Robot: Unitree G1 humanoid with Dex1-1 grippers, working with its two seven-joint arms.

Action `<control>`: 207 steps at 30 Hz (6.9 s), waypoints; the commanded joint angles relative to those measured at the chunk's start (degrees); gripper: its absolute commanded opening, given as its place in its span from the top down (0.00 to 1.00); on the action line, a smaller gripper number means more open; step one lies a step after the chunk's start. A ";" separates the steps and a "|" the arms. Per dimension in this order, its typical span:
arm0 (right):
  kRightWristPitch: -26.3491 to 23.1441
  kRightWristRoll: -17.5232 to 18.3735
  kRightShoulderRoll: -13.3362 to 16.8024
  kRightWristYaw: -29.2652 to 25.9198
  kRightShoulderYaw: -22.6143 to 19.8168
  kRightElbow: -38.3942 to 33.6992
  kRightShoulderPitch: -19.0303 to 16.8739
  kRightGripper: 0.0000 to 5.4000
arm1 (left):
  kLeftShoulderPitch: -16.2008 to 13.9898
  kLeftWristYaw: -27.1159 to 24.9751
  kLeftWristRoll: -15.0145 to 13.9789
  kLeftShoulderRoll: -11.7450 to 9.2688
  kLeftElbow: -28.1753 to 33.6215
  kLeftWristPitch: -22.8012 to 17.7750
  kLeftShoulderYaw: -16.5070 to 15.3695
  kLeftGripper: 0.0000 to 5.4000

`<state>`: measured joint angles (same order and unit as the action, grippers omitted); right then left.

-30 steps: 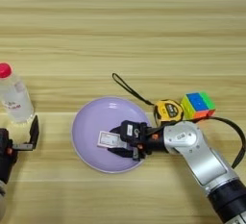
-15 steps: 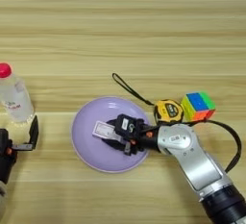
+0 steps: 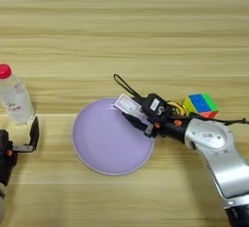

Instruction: Move the objects on the table

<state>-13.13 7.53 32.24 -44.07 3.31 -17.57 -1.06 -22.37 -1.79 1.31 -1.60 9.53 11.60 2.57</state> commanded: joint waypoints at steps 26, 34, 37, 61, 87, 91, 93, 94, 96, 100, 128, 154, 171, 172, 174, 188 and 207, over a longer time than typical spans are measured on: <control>6.71 3.47 12.46 -6.60 -18.90 5.94 -17.29 0.61 | 0.35 0.30 0.28 0.44 0.28 -1.09 0.11 0.00; 7.89 -0.95 11.88 -3.50 -16.99 12.10 -17.61 0.61 | 0.13 0.10 0.14 0.29 0.55 -1.17 -0.02 0.00; 8.82 -2.15 11.65 -2.63 -15.90 14.24 -17.06 0.61 | 0.18 0.05 0.09 0.24 0.43 -1.15 -0.09 0.00; 9.39 4.07 9.21 -2.86 -15.32 11.11 -17.32 0.22 | 0.09 -0.16 -0.11 -0.04 0.07 -0.90 -0.32 0.00; 5.41 13.26 -1.95 10.73 -19.77 5.30 -8.92 0.00 | 0.24 -0.54 -0.55 -0.33 -0.69 -0.48 -0.81 0.00; 6.25 11.77 -4.28 14.45 -19.26 6.22 -7.16 0.00 | 0.44 -0.54 -0.58 -0.30 -1.00 -0.37 -0.84 0.00; 6.83 10.80 -5.36 16.10 -18.87 6.40 -6.46 0.00 | 0.54 -0.53 -0.58 -0.28 -1.14 -0.33 -0.84 0.00; 6.81 10.55 -6.26 17.17 -18.48 6.30 -5.96 0.00 | 0.63 -0.53 -0.59 -0.28 -1.25 -0.32 -0.86 0.00; 6.97 9.72 -7.93 19.00 -17.37 6.02 -5.21 0.00 | 0.77 -0.56 -0.62 -0.28 -1.39 -0.33 -0.88 0.00; 8.11 7.86 -10.58 21.40 -15.47 6.35 -4.23 0.00 | 1.04 -0.62 -0.59 -0.27 -1.50 -0.33 -0.80 0.00; 7.25 -8.21 -11.26 23.87 -0.44 0.98 -0.91 0.00 | 1.33 -1.09 -0.47 -0.17 -1.63 -0.32 -1.18 0.00; 10.62 -31.45 -16.09 27.71 19.75 29.00 14.89 0.00 | -0.08 -0.66 -0.22 0.11 0.16 -0.71 -0.76 0.00; 17.44 -36.78 -21.92 40.07 22.08 55.07 29.47 0.00 | -0.45 -0.52 -0.20 0.27 0.48 -0.72 -0.79 0.00; 17.97 -36.79 -22.46 40.51 22.11 56.91 30.43 0.00 | -0.36 -0.51 -0.19 0.26 0.41 -0.73 -0.81 0.00; 18.83 -36.67 -23.44 41.13 22.02 59.86 31.98 0.00 | -0.23 -0.53 -0.21 0.23 0.41 -0.77 -0.86 0.00; 25.07 -22.95 -22.97 41.15 9.44 49.14 26.35 0.00 | 0.50 -0.40 -0.33 0.27 -0.36 -0.54 -1.29 0.00; 17.73 0.62 -22.30 31.48 -7.34 24.54 8.70 0.00 | 2.65 0.28 -0.70 0.34 -1.41 -0.13 -3.04 0.00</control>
<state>4.52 7.35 9.00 -11.93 -2.96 8.99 9.56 -20.51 -1.74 0.82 -1.14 8.37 11.69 -0.09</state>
